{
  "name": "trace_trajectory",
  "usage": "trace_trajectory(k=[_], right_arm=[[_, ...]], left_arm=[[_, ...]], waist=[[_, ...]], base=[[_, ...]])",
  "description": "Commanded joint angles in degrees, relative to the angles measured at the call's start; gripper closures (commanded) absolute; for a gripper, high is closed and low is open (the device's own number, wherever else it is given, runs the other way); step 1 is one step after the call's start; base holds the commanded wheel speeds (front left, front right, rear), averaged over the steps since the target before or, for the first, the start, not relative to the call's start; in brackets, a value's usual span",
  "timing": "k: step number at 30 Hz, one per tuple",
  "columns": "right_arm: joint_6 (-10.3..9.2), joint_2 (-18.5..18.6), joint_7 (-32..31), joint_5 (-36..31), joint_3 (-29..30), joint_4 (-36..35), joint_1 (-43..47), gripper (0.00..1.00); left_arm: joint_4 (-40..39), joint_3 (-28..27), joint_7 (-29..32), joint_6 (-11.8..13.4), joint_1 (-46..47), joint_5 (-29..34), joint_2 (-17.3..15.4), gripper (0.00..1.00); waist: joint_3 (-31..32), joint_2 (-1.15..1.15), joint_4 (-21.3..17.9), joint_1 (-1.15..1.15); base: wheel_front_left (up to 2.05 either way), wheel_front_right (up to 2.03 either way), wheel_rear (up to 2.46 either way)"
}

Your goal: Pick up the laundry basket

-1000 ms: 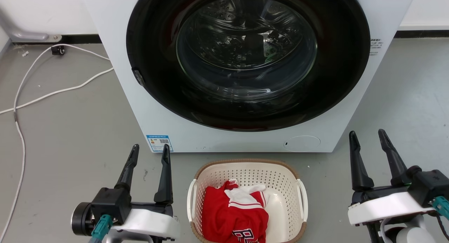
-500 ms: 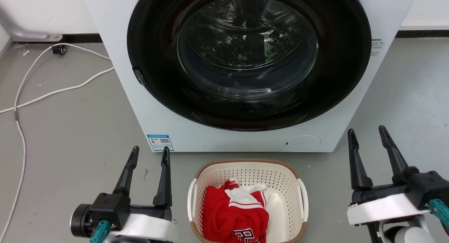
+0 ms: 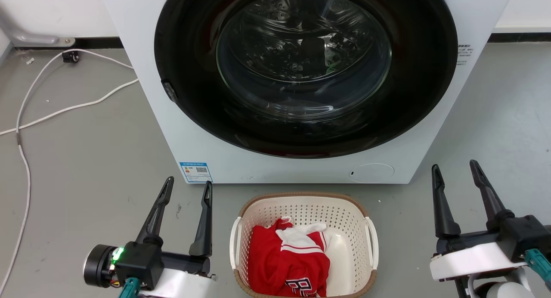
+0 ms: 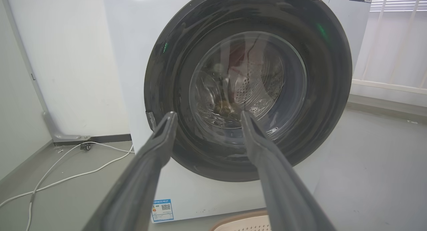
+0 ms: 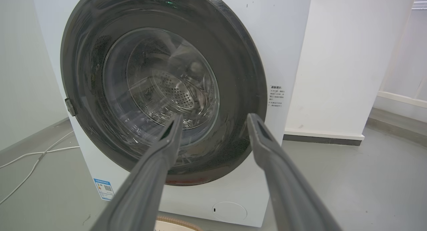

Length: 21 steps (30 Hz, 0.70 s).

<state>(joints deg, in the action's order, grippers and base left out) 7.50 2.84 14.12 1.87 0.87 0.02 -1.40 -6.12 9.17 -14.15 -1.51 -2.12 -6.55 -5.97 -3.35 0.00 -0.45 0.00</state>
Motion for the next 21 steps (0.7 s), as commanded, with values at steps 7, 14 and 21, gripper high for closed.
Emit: trace_trajectory(k=[7,14,21], right_arm=[[-0.02,0.07,1.08,-3.31,-0.43,-0.32,-0.77,0.00],[-0.02,0.07,1.08,-3.18,-0.41,-0.34,-0.45,0.00],[-0.02,0.07,1.08,-2.83,-0.24,-0.53,-0.18,0.00]], left_arm=[[-0.48,-0.69,-1.03,-0.91,-1.02,4.60,0.81,0.00],[-0.19,-1.08,-1.08,-1.58,-1.18,5.46,1.35,0.00],[-0.16,-1.48,-1.08,-1.94,-1.54,5.50,1.80,0.00]], waist=[[-0.32,0.00,-0.18,0.00],[-0.20,0.00,-0.04,0.00],[-0.07,0.00,-0.05,0.00]], base=[[0.00,0.00,0.00],[0.00,0.00,0.00],[0.00,0.00,0.00]])
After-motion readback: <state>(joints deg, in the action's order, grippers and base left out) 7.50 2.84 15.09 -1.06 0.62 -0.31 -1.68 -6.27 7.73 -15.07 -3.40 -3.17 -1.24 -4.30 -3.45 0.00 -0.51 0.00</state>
